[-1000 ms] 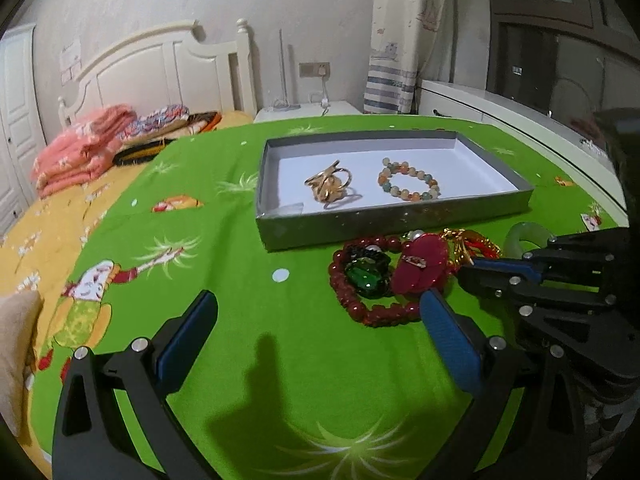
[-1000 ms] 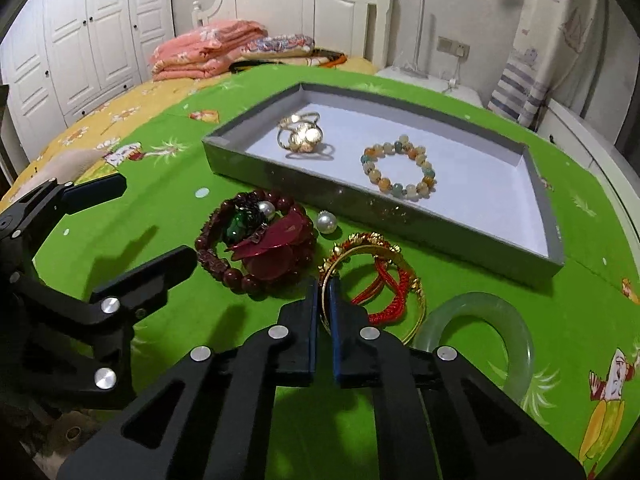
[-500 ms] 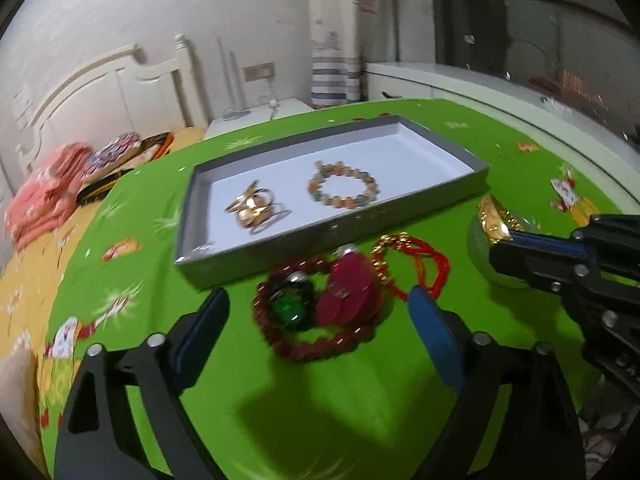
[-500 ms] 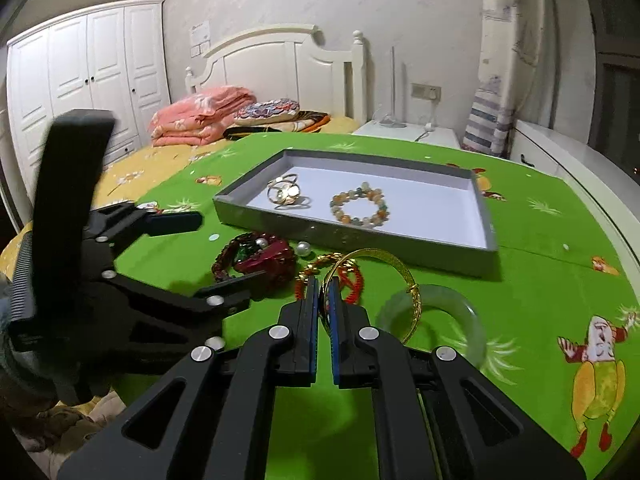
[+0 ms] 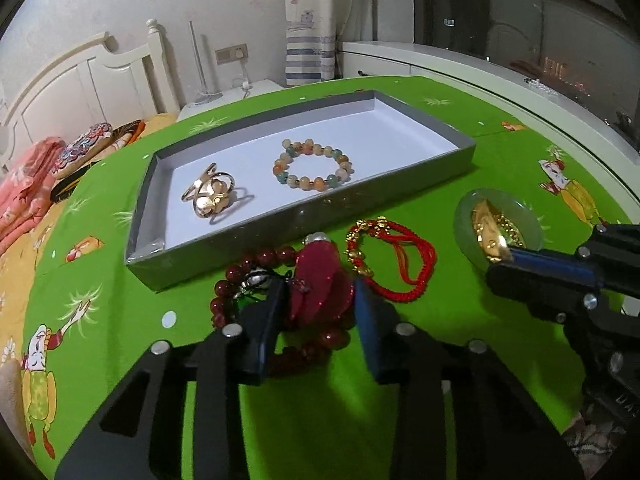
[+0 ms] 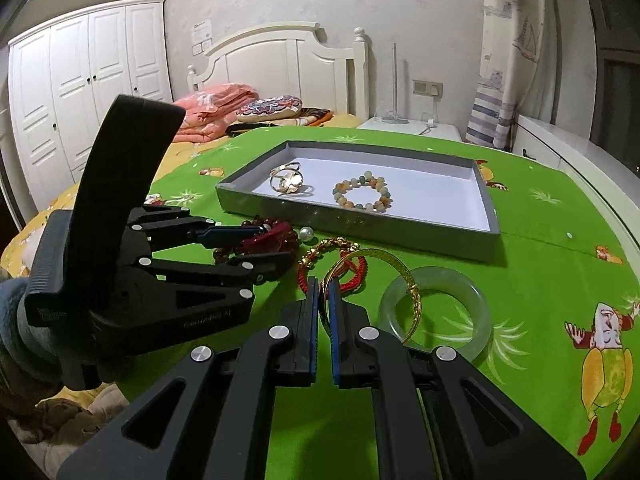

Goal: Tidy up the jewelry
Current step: 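Lift the gold bangle with the right tool while the left tool grasps the red flower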

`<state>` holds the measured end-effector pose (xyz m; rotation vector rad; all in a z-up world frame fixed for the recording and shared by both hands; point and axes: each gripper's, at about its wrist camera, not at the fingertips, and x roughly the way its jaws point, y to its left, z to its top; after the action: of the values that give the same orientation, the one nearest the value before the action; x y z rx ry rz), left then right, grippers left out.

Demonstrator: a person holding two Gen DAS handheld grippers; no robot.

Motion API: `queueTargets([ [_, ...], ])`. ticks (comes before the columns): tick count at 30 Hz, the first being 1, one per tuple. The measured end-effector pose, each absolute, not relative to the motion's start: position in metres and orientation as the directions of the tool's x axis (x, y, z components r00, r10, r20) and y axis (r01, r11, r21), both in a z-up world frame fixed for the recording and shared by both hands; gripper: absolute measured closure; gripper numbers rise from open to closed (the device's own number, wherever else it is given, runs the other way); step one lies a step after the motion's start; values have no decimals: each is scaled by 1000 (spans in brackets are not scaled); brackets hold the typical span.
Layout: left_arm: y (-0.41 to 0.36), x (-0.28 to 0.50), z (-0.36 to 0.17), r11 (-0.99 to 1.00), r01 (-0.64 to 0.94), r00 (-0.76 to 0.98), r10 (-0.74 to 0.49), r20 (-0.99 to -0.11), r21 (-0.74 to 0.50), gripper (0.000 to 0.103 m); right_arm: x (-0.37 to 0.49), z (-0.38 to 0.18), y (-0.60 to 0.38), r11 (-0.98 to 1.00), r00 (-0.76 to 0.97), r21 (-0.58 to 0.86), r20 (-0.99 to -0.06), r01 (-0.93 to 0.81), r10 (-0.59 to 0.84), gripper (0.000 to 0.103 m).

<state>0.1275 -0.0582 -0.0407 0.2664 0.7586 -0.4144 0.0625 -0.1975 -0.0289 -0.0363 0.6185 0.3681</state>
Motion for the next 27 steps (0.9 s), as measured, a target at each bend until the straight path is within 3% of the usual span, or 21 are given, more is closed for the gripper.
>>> queueTargets([
  [15,-40,100,-30,910,402,738,-256,-624,103,72,54,-33,-188,931,754,54,-571,-362,326,97],
  [27,-16,107,-16,959,283,788,-217,-576,26,72,69,-19,-185,955,797,36,-542,-296,267,97],
])
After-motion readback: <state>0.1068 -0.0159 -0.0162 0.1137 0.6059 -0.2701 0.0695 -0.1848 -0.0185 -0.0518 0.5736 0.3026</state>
